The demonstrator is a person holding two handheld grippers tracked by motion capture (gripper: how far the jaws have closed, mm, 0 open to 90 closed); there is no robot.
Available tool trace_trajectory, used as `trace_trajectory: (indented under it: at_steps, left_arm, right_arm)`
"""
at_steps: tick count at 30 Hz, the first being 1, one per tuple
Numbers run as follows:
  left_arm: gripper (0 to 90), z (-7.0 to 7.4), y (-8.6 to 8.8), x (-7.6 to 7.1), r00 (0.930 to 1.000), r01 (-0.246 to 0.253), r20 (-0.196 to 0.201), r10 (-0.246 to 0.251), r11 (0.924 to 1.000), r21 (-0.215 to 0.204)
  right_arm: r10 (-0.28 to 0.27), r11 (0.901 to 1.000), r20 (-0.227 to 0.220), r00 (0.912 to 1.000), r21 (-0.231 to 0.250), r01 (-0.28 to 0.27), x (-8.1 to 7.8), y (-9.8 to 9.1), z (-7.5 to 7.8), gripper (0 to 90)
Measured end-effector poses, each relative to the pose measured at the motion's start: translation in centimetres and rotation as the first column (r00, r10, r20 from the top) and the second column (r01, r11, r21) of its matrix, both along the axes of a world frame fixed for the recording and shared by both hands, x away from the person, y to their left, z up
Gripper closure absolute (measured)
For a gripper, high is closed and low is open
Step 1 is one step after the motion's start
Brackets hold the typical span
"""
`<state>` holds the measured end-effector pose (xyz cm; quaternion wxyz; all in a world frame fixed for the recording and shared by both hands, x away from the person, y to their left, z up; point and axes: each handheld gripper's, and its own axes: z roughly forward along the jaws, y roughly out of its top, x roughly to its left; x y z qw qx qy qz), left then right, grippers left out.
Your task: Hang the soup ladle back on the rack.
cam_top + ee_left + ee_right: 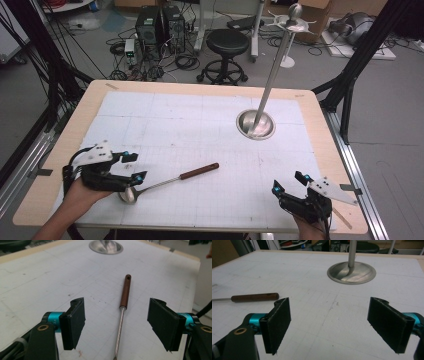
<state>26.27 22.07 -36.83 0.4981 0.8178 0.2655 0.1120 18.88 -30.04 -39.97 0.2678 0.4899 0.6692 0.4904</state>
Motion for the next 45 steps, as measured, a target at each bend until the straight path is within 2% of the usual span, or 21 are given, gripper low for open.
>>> trace_trajectory:
  at_steps: [3, 9, 12, 13, 15, 17, 19, 20, 21, 26, 27, 32, 34, 35, 37, 39, 41, 45]
  left_arm:
    - [33.3, -0.4, -1.6, 1.2, 0.9985, 0.039, -0.042, -0.036, 0.9966, 0.072]
    - [41.0, -1.4, -3.6, 2.6, 0.9878, 0.117, -0.124, -0.095, 0.976, 0.184]
    - [44.9, -1.8, -4.5, 3.1, 0.9778, 0.16, -0.172, -0.119, 0.9567, 0.243]
    - [45.2, -1.8, -4.7, 3.3, 0.9751, 0.173, -0.182, -0.127, 0.9485, 0.266]
    - [46.1, -2.1, -5.2, 3.7, 0.9667, 0.204, -0.214, -0.14, 0.9265, 0.316]
    - [48.0, -2.5, -5.6, 3.9, 0.9604, 0.217, -0.241, -0.14, 0.9175, 0.333]
    - [49.8, -2.8, -6.0, 4.0, 0.9526, 0.245, -0.262, -0.155, 0.9001, 0.36]
    - [50.1, -3.0, -6.3, 4.0, 0.9517, 0.248, -0.265, -0.155, 0.8966, 0.367]
    - [50.4, -3.1, -6.4, 4.0, 0.9496, 0.259, -0.269, -0.161, 0.8864, 0.384]
    - [54.0, -3.6, -7.1, 4.1, 0.9436, 0.274, -0.292, -0.156, 0.863, 0.425]
    - [54.6, -3.6, -7.2, 4.1, 0.9428, 0.273, -0.297, -0.152, 0.8622, 0.426]
    - [58.7, -4.0, -7.6, 4.2, 0.9372, 0.284, -0.318, -0.144, 0.8422, 0.458]
    - [61.9, -4.0, -7.7, 4.2, 0.9319, 0.3, -0.331, -0.149, 0.8294, 0.471]
    - [63.7, -4.1, -7.8, 4.2, 0.9328, 0.297, -0.33, -0.144, 0.8275, 0.477]
    - [67.3, -4.3, -7.9, 4.1, 0.93, 0.307, -0.338, -0.144, 0.8099, 0.5]
    - [70.0, -4.4, -8.0, 4.0, 0.9344, 0.303, -0.326, -0.144, 0.8045, 0.511]
    - [72.8, -4.4, -8.0, 4.0, 0.9366, 0.295, -0.323, -0.137, 0.8056, 0.514]
    - [76.2, -4.4, -8.2, 4.0, 0.9402, 0.286, -0.316, -0.127, 0.7999, 0.528]
  right_arm:
    - [-0.003, 0.9999, 0.004, 1.0, 0.012, 0.003, 0.0, -0.1, 0.1, 17.3]
    - [-0.003, 0.9997, 0.01, 1.0, 0.024, 0.002, 0.0, -0.3, 0.1, 17.4]
    - [-0.008, 0.9995, 0.01, 0.9999, 0.032, 0.007, 0.0, -0.4, 0.2, 17.3]
    - [-0.009, 0.9994, 0.009, 0.9999, 0.034, 0.009, 0.0, -0.5, 0.2, 17.4]
    - [-0.011, 0.9991, 0.004, 0.9999, 0.04, 0.011, 0.0, -0.5, 0.2, 17.3]
    - [-0.01, 0.9993, 0.009, 0.9999, 0.037, 0.009, 0.1, -0.5, 0.2, 17.3]
    - [-0.01, 0.9992, 0.008, 0.9999, 0.039, 0.01, 0.1, -0.5, 0.2, 17.4]
    - [-0.011, 0.9992, 0.01, 0.9999, 0.039, 0.01, 0.1, -0.5, 0.2, 17.4]
    - [-0.012, 0.9992, 0.01, 0.9999, 0.039, 0.012, 0.1, -0.5, 0.2, 17.4]
    - [-0.013, 0.999, 0.01, 0.9999, 0.042, 0.013, 0.1, -0.6, 0.3, 17.4]
    - [-0.014, 0.9989, 0.01, 0.9998, 0.044, 0.014, 0.1, -0.6, 0.3, 17.4]
    - [-0.017, 0.9989, 0.013, 0.9998, 0.044, 0.016, 0.1, -0.6, 0.3, 17.4]
    - [-0.018, 0.9988, 0.011, 0.9998, 0.046, 0.017, 0.1, -0.6, 0.3, 17.4]
    - [-0.018, 0.9987, 0.011, 0.9998, 0.047, 0.018, 0.1, -0.7, 0.3, 17.4]
    - [-0.022, 0.9985, 0.005, 0.9997, 0.05, 0.022, 0.1, -0.7, 0.3, 17.4]
    - [-0.019, 0.9987, 0.009, 0.9998, 0.047, 0.018, 0.1, -0.7, 0.3, 17.4]
    - [-0.02, 0.9986, 0.007, 0.9998, 0.048, 0.02, 0.1, -0.7, 0.3, 17.4]
    - [-0.021, 0.9986, 0.008, 0.9997, 0.049, 0.021, 0.1, -0.7, 0.3, 17.4]
